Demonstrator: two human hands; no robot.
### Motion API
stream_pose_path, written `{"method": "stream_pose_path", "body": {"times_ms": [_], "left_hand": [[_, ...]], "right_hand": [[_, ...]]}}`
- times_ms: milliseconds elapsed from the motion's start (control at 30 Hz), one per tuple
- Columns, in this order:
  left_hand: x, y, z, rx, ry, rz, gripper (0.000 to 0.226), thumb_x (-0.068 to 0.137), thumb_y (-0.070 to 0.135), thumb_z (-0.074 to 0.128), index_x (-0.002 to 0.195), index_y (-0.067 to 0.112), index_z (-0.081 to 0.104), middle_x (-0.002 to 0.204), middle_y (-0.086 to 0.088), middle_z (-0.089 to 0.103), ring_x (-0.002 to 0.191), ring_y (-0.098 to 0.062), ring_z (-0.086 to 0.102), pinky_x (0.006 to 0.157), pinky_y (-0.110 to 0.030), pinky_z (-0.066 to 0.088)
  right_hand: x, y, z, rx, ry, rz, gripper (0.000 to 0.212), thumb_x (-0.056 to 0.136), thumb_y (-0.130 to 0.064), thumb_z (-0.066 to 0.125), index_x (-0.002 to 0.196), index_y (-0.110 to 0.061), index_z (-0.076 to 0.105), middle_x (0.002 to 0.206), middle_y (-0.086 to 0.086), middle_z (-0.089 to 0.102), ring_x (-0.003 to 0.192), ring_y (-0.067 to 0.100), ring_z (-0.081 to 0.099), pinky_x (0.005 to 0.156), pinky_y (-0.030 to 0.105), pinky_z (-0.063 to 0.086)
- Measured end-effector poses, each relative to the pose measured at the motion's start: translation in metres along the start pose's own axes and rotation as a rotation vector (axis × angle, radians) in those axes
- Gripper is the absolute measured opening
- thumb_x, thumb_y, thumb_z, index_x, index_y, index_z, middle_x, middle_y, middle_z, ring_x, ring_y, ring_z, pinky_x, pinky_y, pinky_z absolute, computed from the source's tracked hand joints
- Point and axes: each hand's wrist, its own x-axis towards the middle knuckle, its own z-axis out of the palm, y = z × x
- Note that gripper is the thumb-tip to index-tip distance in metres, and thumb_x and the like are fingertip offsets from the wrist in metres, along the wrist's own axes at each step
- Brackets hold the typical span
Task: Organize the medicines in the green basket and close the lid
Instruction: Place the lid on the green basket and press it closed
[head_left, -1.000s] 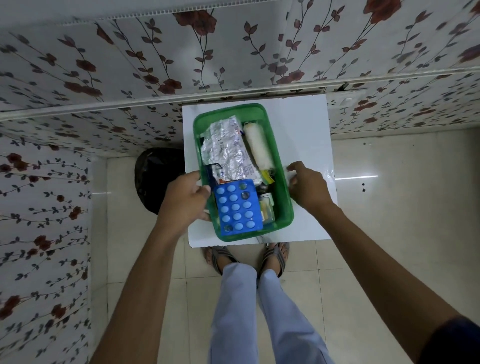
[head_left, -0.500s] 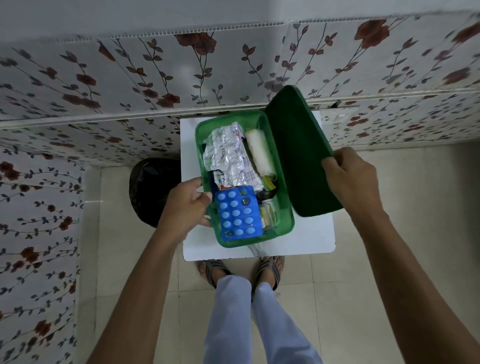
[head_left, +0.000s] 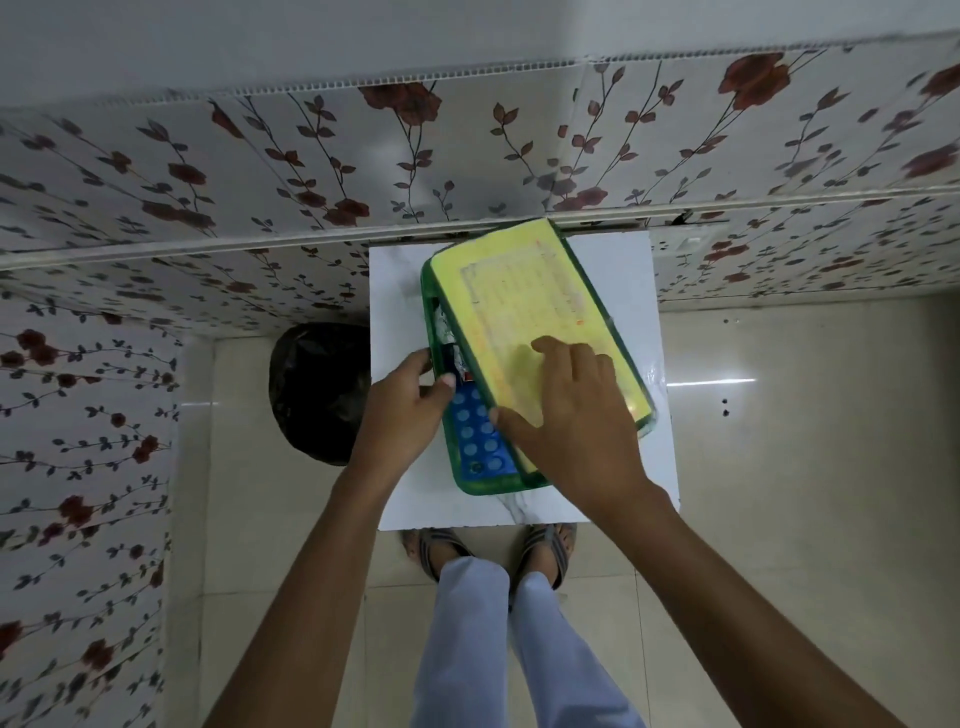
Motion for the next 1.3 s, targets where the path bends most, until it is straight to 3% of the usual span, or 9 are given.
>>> {"method": "stream_pose_path", "body": {"times_ms": [167,300,467,600,800,967,1167,1233,1300], "left_hand": [[0.003,0.008,0.003,-0.108,0.117,0.030,0.036,0.095,0.030,0.042,0.129,0.024,0.049,0.109,0.005,0.060,0.100,-0.013,0.057,0.095,-0.043,0.049],[0.006,0.008,0.002,-0.155,0.094,0.026,0.032,0.092,0.040,0.040,0.119,0.032,0.056,0.103,0.013,0.064,0.100,-0.007,0.059,0.095,-0.046,0.050],[0.007,0.009,0.002,-0.151,0.082,0.055,0.027,0.095,0.032,0.042,0.117,0.031,0.058,0.106,0.010,0.067,0.098,-0.004,0.061,0.090,-0.035,0.052],[0.005,0.008,0.005,-0.117,0.108,0.081,0.028,0.095,0.027,0.043,0.119,0.027,0.057,0.102,0.010,0.067,0.091,-0.002,0.062,0.078,-0.023,0.051],[0.006,0.009,0.007,-0.036,0.141,0.123,0.027,0.092,0.028,0.049,0.115,0.019,0.060,0.102,0.002,0.069,0.089,-0.017,0.066,0.079,-0.036,0.056],[0.008,0.015,0.006,0.021,0.152,0.099,0.024,0.092,0.022,0.051,0.112,0.014,0.061,0.100,0.001,0.067,0.085,-0.017,0.063,0.076,-0.032,0.053],[0.025,0.030,-0.012,-0.170,0.027,-0.130,0.035,0.082,0.010,0.065,0.115,0.019,0.059,0.103,0.004,0.058,0.094,-0.020,0.061,0.086,-0.042,0.054],[0.035,0.038,-0.021,-0.252,0.008,-0.170,0.053,0.082,0.009,0.065,0.132,0.016,0.046,0.110,-0.002,0.057,0.098,-0.022,0.059,0.085,-0.042,0.053],[0.048,0.044,-0.025,-0.279,0.018,-0.128,0.039,0.088,0.015,0.059,0.126,0.018,0.051,0.103,-0.006,0.062,0.095,-0.023,0.061,0.082,-0.041,0.054]], "right_hand": [[0.027,0.016,-0.015,0.091,0.029,0.072,0.038,0.086,-0.032,0.058,0.122,-0.019,0.054,0.122,0.010,0.054,0.114,0.027,0.042,0.095,0.040,0.043],[0.050,0.037,-0.025,0.171,-0.067,0.302,0.072,0.082,-0.043,0.061,0.141,-0.020,0.026,0.148,0.009,0.033,0.133,0.030,0.032,0.104,0.048,0.036],[0.039,0.033,-0.008,0.262,-0.212,0.317,0.055,0.080,-0.044,0.064,0.120,-0.016,0.039,0.116,0.003,0.057,0.093,0.021,0.055,0.072,0.035,0.048],[0.016,0.025,0.006,0.248,-0.103,0.344,0.059,0.080,-0.041,0.064,0.124,-0.012,0.038,0.117,0.005,0.057,0.102,0.026,0.058,0.080,0.041,0.054],[0.007,0.019,0.009,0.165,-0.099,0.328,0.069,0.087,-0.040,0.055,0.140,-0.008,0.024,0.130,0.008,0.054,0.107,0.027,0.058,0.085,0.041,0.052],[0.007,0.017,0.002,0.021,-0.146,0.285,0.075,0.089,-0.047,0.048,0.144,-0.008,0.015,0.122,0.008,0.059,0.100,0.029,0.062,0.081,0.040,0.052],[0.035,0.022,-0.025,0.054,-0.262,0.317,0.045,0.084,-0.047,0.058,0.112,-0.012,0.054,0.105,0.008,0.068,0.080,0.024,0.062,0.059,0.025,0.048],[0.060,0.026,-0.031,0.199,-0.214,0.357,0.048,0.087,-0.045,0.055,0.122,-0.012,0.054,0.118,0.010,0.066,0.099,0.025,0.062,0.079,0.030,0.050],[0.090,0.025,-0.036,0.344,-0.174,0.384,0.055,0.087,-0.043,0.055,0.134,-0.017,0.044,0.129,0.010,0.060,0.116,0.026,0.056,0.100,0.037,0.045]]}}
